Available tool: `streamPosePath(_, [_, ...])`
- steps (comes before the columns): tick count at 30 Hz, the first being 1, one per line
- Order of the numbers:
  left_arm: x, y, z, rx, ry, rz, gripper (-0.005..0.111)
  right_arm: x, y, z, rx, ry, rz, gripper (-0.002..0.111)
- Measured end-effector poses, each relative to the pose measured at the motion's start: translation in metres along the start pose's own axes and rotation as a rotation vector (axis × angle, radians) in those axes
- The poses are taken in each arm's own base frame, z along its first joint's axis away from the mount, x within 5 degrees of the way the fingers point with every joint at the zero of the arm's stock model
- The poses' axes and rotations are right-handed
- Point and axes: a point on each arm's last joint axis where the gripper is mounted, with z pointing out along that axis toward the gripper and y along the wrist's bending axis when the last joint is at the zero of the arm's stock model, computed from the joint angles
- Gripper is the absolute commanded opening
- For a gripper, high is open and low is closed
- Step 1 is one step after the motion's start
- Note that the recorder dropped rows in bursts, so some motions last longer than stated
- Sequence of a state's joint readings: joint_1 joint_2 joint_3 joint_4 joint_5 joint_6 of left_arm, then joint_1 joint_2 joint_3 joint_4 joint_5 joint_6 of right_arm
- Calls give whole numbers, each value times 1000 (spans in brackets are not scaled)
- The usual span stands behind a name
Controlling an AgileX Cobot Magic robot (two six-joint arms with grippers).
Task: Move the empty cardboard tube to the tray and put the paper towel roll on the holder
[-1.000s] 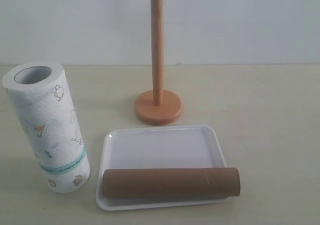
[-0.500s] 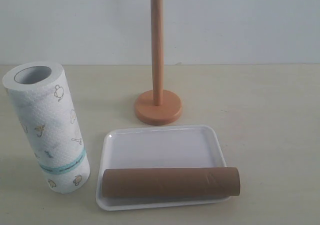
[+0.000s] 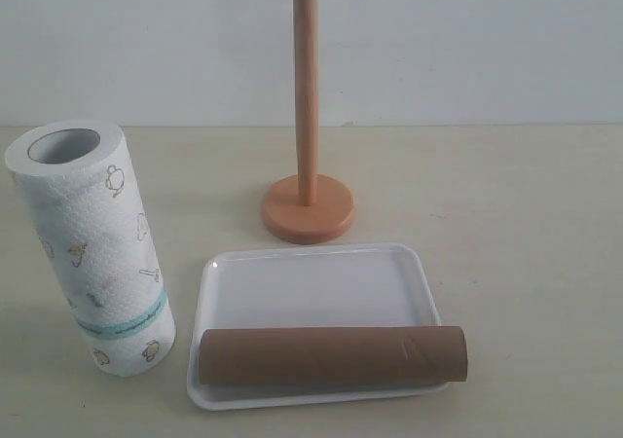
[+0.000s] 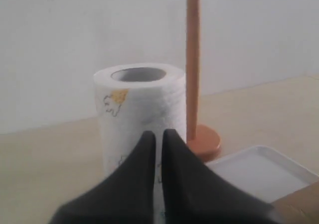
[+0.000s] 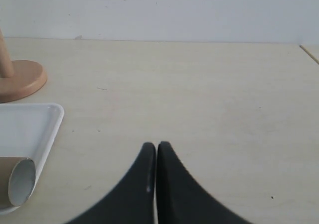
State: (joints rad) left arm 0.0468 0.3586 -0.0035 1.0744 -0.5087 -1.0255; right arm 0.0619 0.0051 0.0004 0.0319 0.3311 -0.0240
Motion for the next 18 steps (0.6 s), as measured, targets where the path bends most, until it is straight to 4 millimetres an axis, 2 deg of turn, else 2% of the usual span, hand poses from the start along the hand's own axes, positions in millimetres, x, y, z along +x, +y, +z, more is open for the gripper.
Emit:
streamPosePath(6, [0, 7, 3, -55, -7, -166, 4, 0, 0, 0, 0, 0, 0, 0])
streamPosePath(18, [-3, 7, 3, -56, -35, -212, 6, 0, 0, 0, 0, 0, 0, 0])
